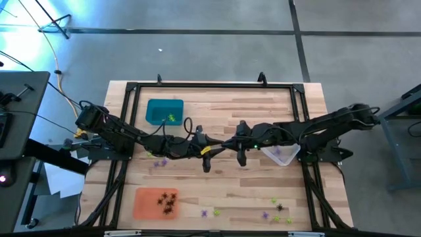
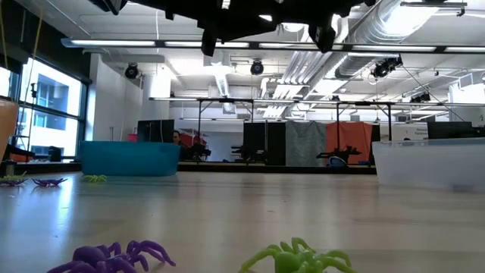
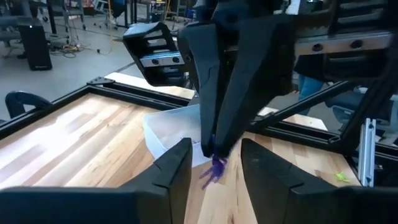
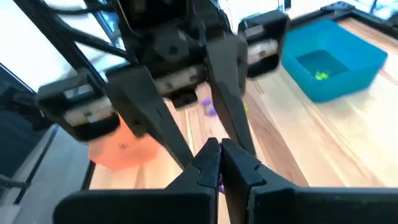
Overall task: Sort Halloween decoration
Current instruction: Put the violet spider toy into the transparent bin
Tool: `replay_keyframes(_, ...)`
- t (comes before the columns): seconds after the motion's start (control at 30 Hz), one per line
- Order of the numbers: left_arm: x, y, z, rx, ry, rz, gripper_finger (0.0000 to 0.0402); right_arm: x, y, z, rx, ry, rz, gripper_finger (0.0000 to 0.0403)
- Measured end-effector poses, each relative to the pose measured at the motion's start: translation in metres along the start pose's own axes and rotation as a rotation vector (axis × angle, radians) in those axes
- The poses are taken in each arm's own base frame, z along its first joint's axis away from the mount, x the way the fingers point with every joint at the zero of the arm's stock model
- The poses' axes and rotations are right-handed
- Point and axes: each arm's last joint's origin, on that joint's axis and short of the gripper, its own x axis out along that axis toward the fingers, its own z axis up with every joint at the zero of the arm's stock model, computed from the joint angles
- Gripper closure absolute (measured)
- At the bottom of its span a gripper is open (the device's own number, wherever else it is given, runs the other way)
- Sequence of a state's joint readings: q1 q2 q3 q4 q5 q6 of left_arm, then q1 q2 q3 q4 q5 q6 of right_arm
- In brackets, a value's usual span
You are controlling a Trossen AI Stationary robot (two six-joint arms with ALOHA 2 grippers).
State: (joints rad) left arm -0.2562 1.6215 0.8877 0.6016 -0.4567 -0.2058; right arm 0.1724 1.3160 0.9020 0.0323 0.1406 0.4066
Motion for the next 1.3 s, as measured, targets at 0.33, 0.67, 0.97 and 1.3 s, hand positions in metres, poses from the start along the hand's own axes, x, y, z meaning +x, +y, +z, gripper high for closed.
replay_keyframes(0.33,0.000,0.000,-0.003,-0.002,0.032,0.002,0.0270,-0.062,-0.039,-0.012,0.160,0.284,-0.349,0.0403)
replay_keyframes(0.67,0.000,0.002,-0.008,-0.040,0.077,0.014,0.0270,-0.111,-0.060,-0.063,0.357,0.770,-0.813,0.0403)
replay_keyframes(0.97,0.000,0.002,-0.010,-0.031,0.096,0.019,0.0270,-0.101,-0.073,-0.106,0.372,0.878,-0.757,0.0402)
replay_keyframes(1.3,0.000,0.002,-0.010,-0.031,0.099,0.019,0.0271,-0.097,-0.070,-0.101,0.336,0.880,-0.664,0.0323)
